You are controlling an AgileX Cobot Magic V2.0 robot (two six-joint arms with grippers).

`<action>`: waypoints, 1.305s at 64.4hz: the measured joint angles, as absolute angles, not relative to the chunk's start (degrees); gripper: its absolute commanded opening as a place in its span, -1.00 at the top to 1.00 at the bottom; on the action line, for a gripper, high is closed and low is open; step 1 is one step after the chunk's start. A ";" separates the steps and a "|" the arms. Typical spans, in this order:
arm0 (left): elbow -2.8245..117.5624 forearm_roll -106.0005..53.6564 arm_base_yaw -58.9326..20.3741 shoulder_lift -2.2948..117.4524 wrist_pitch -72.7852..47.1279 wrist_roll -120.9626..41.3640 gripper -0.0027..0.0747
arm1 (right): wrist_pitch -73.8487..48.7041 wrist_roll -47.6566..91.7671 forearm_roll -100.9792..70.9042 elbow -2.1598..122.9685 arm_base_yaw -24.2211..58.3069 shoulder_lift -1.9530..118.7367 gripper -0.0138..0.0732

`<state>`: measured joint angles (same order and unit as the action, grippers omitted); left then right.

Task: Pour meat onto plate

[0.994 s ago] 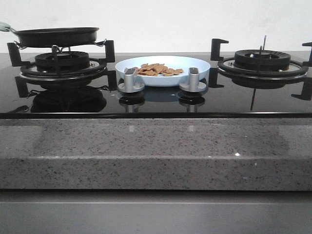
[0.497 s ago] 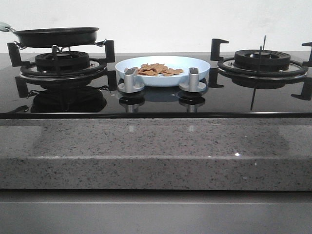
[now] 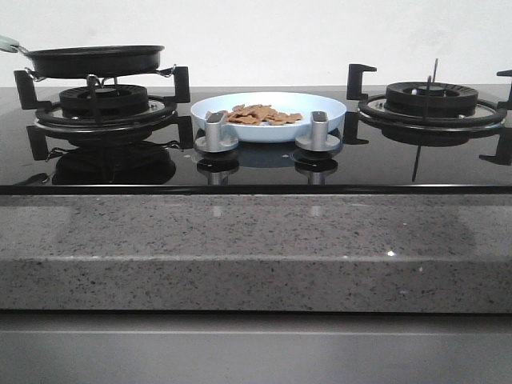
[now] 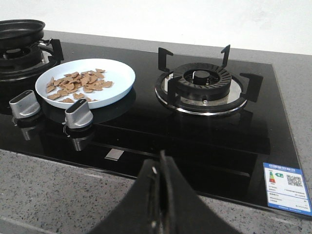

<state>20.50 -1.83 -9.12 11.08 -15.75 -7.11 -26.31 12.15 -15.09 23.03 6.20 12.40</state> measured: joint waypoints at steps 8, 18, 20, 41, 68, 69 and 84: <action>15.95 -1.46 -8.45 5.44 -15.93 -6.69 0.98 | -26.31 12.15 -15.09 23.03 6.20 12.40 0.82; 8.96 -2.65 -2.43 -0.20 -16.06 -6.41 0.98 | -26.31 12.15 -15.09 22.88 6.20 12.35 0.82; 7.66 -3.02 -1.09 -0.20 -16.06 -6.32 0.98 | -26.31 12.15 -15.09 22.89 6.20 12.35 0.82; -0.20 -6.88 3.13 -0.20 -14.39 -6.05 0.98 | -26.31 12.15 -15.09 22.76 6.20 12.35 0.82; -0.20 -7.30 3.13 -0.20 -12.81 -6.00 0.98 | -26.31 12.15 -15.09 22.76 6.20 12.35 0.82; -0.20 -7.30 3.13 -0.20 -12.81 -6.00 0.98 | -26.31 12.15 -15.09 22.76 6.20 12.35 0.82; -0.20 -7.30 3.13 -0.20 -12.81 -6.00 0.98 | -26.31 12.15 -15.09 22.76 6.20 12.35 0.82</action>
